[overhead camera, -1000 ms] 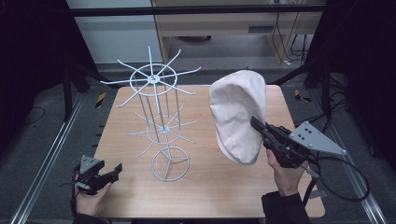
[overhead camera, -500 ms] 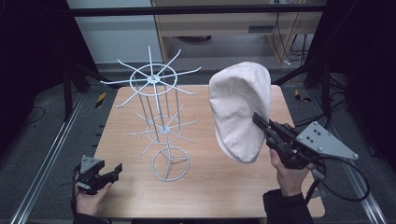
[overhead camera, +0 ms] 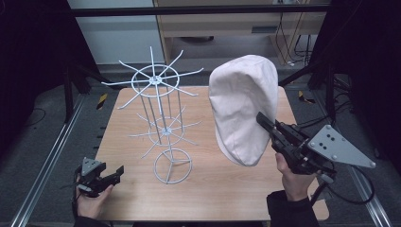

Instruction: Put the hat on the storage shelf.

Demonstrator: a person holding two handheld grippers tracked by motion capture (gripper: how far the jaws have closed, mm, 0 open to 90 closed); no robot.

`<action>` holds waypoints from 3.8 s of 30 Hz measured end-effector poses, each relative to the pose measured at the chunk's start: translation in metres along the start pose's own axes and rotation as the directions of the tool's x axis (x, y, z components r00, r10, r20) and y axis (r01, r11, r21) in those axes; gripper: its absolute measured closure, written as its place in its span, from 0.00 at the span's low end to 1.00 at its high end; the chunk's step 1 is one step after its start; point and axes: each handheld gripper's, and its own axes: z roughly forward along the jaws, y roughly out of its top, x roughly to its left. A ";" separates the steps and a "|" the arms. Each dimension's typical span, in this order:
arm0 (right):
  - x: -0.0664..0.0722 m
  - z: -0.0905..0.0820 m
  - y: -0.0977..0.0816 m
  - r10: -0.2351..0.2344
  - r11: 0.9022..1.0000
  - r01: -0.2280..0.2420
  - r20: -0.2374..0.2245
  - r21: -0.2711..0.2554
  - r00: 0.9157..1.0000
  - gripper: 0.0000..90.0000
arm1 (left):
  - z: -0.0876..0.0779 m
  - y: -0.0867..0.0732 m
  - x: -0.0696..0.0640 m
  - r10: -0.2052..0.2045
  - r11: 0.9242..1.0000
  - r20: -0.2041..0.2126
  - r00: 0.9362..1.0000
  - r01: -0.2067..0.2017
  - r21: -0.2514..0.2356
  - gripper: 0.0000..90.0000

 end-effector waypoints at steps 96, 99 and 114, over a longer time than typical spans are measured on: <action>0.045 0.059 -0.047 0.069 0.967 -0.023 -0.174 0.255 0.982 0.78 | 0.001 0.000 0.000 0.001 1.000 -0.002 1.000 -0.001 0.004 0.30; 0.044 0.056 -0.047 0.069 0.967 -0.025 -0.167 0.253 0.984 0.74 | 0.001 0.000 -0.001 0.001 1.000 -0.002 1.000 -0.001 0.003 0.30; 0.015 0.016 -0.081 0.111 0.950 -0.093 -0.044 0.297 0.993 0.33 | 0.001 -0.001 -0.001 -0.002 1.000 -0.004 1.000 0.002 0.004 0.30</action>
